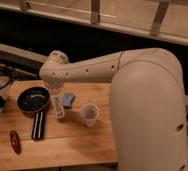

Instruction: Stand the bottle upright

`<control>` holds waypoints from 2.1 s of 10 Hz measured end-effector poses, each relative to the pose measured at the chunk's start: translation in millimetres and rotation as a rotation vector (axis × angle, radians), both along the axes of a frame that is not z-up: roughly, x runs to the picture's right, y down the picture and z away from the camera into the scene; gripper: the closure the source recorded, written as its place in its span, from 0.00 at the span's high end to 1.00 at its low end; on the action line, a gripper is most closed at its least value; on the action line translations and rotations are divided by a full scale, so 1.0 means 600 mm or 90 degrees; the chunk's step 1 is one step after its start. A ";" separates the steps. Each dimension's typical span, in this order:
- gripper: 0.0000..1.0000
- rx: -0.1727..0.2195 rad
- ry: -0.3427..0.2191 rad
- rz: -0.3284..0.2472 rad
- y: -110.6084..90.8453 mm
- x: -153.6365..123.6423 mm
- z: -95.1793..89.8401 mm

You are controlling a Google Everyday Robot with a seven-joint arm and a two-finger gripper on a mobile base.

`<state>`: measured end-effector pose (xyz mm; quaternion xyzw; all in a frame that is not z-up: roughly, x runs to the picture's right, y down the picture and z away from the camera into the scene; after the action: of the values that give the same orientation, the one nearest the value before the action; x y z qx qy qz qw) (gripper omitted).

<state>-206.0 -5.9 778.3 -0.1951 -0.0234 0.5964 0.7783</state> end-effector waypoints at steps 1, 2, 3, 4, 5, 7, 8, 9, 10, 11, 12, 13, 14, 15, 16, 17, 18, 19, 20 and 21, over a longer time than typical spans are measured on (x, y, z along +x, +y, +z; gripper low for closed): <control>0.00 0.002 -0.003 0.009 0.002 0.004 0.002; 0.00 0.004 -0.008 0.015 0.008 0.004 0.006; 0.00 0.004 -0.013 0.018 0.014 0.003 0.009; 0.00 0.002 -0.016 0.021 0.020 0.003 0.013; 0.00 -0.001 -0.018 0.023 0.025 0.004 0.017; 0.03 -0.010 -0.019 0.026 0.035 0.004 0.022; 0.06 -0.013 -0.017 0.030 0.039 0.005 0.022; 0.02 -0.006 -0.012 0.029 0.038 0.004 0.021; 0.01 0.000 -0.006 0.025 0.036 -0.002 0.019; 0.00 0.005 -0.001 0.021 0.031 -0.007 0.017; 0.00 0.011 0.004 0.014 0.018 -0.013 0.015; 0.00 0.017 0.008 0.007 0.007 -0.013 0.015; 0.00 0.026 0.009 -0.004 -0.012 -0.022 0.015; 0.00 0.029 0.006 -0.013 -0.022 -0.034 0.016; 0.00 0.031 0.005 -0.019 -0.027 -0.037 0.019; 0.00 0.033 0.007 -0.019 -0.032 -0.033 0.024; 0.00 0.033 0.007 -0.018 -0.035 -0.026 0.030; 0.00 0.034 0.006 -0.016 -0.036 -0.025 0.033; 0.00 0.035 0.002 -0.015 -0.036 -0.027 0.036; 0.00 0.039 -0.002 -0.013 -0.037 -0.026 0.039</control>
<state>-221.7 -28.2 801.6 -0.1727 -0.0408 0.5868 0.7900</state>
